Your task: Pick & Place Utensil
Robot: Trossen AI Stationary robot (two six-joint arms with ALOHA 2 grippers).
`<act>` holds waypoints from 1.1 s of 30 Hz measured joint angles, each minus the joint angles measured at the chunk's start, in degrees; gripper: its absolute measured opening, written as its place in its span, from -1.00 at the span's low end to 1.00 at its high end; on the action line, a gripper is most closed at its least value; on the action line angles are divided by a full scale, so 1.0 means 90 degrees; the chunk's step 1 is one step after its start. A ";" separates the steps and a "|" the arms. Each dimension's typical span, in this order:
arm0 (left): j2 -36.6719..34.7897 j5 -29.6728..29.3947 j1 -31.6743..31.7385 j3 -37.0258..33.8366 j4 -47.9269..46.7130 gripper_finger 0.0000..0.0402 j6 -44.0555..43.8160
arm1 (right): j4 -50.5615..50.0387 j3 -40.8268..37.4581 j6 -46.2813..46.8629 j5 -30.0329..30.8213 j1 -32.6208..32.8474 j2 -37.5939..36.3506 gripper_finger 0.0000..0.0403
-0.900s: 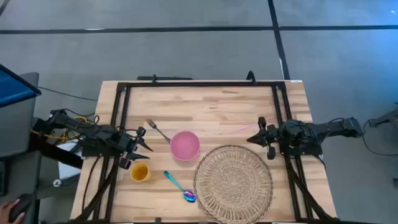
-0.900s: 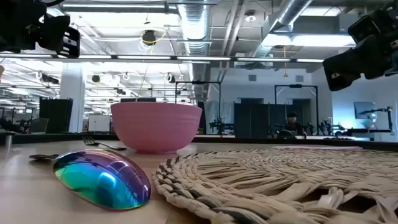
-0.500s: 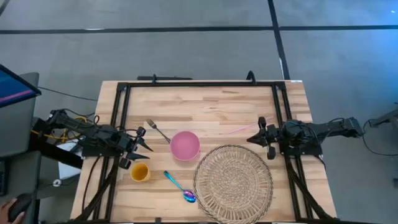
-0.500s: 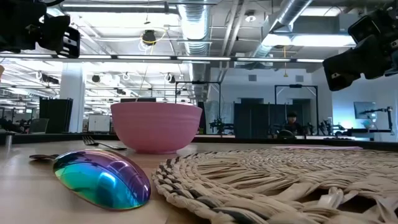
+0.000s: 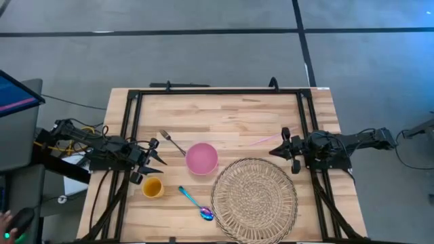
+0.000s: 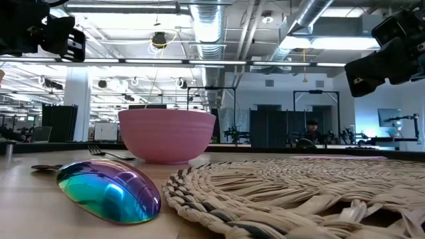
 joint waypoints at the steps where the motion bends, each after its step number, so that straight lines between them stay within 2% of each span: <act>1: 0.0001 -0.0002 -0.0002 0.0000 -0.0002 -0.25 0.0000 | 0.0000 0.0002 0.0001 0.0000 0.0000 -0.0001 -1.00; 33: 0.0000 -0.0001 -0.0002 0.0000 0.0000 -0.25 0.0000 | -0.0001 0.0000 0.0000 0.0000 0.0000 -0.0001 -1.00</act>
